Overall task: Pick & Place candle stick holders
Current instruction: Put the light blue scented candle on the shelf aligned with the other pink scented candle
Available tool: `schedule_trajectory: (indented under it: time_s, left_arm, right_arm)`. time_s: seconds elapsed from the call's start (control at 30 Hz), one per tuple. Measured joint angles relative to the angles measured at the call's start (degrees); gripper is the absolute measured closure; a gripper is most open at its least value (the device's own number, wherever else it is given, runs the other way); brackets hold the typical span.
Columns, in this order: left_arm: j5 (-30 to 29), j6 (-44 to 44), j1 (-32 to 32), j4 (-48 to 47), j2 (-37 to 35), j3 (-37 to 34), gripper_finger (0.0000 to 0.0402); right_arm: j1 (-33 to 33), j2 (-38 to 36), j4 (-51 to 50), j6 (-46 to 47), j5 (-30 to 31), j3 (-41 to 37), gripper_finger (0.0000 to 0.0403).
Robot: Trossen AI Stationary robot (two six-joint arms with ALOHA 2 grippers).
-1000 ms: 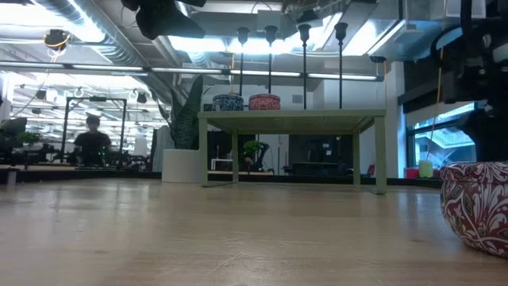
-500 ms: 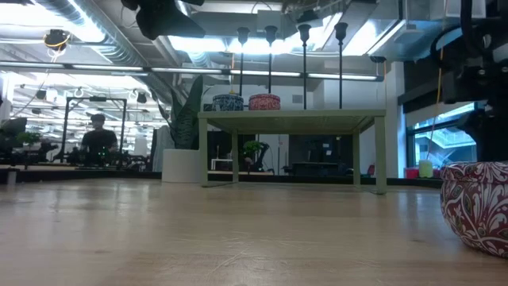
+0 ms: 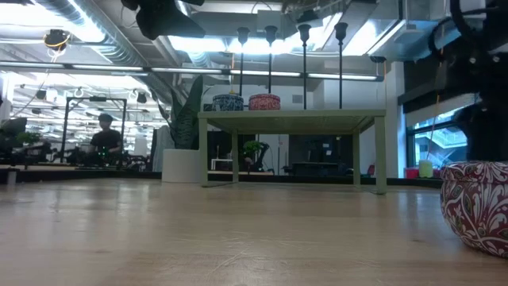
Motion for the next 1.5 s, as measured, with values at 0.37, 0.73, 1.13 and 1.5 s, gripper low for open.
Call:
schedule_trajectory:
  time_s: [0.37,0.73,1.13,1.5]
  left_arm:
    - [-0.01,1.48,0.01,0.01,0.0,0.0,0.0038]
    - [0.0,1.49,0.01,0.03,0.0,0.0,0.0038]
    - [0.0,1.49,0.0,-0.15,0.0,0.02,0.0038]
    - [0.0,1.52,0.0,-1.31,0.02,0.02,0.0038]
  right_arm:
    - [-2.02,0.0,0.96,1.1,9.89,10.47,0.0099]
    - [-11.72,0.0,3.89,-8.46,23.2,19.62,0.0105]
    - [-25.42,0.66,12.28,-17.2,21.32,19.69,0.01]
    - [-33.13,5.59,20.45,-19.22,19.04,19.69,0.0099]
